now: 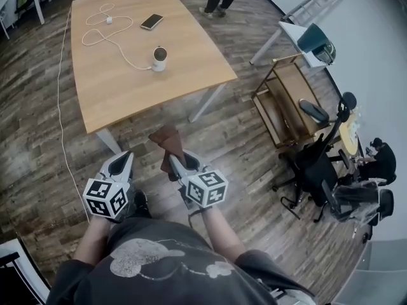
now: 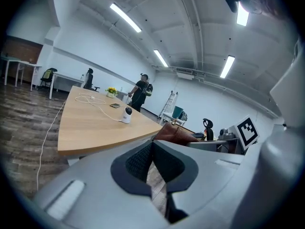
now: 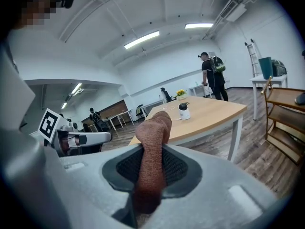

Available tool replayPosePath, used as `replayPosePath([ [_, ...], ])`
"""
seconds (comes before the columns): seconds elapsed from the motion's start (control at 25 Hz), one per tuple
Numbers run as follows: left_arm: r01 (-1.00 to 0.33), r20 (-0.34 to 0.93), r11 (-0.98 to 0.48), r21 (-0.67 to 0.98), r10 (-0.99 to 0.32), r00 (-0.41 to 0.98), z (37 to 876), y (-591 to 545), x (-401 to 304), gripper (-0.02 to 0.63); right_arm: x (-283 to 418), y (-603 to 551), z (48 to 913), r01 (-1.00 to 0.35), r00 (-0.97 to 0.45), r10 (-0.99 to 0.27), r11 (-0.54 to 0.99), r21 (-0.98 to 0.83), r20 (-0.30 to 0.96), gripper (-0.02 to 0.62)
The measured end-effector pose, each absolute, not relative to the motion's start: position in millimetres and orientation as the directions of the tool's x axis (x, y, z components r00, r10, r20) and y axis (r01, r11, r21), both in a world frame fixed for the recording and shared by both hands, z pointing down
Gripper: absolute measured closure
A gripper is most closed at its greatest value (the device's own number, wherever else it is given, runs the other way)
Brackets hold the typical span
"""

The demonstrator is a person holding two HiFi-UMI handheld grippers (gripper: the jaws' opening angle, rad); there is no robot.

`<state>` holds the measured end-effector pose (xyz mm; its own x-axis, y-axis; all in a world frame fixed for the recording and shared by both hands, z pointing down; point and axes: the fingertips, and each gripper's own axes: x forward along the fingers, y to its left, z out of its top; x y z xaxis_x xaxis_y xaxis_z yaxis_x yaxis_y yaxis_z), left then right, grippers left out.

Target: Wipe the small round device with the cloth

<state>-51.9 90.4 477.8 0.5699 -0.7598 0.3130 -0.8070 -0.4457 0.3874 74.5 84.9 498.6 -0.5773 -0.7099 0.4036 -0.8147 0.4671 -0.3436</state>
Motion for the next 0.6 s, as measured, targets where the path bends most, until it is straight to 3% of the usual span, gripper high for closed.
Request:
replayPosePath([
  [0.6,-0.795,0.294,-0.458,0.398,-0.757,0.584,481.5,2.7,-109.5,0.588,13.7,-0.7,507.0,-0.831,-0.555,-0.705,0.452,-0.324,0.441,0.520],
])
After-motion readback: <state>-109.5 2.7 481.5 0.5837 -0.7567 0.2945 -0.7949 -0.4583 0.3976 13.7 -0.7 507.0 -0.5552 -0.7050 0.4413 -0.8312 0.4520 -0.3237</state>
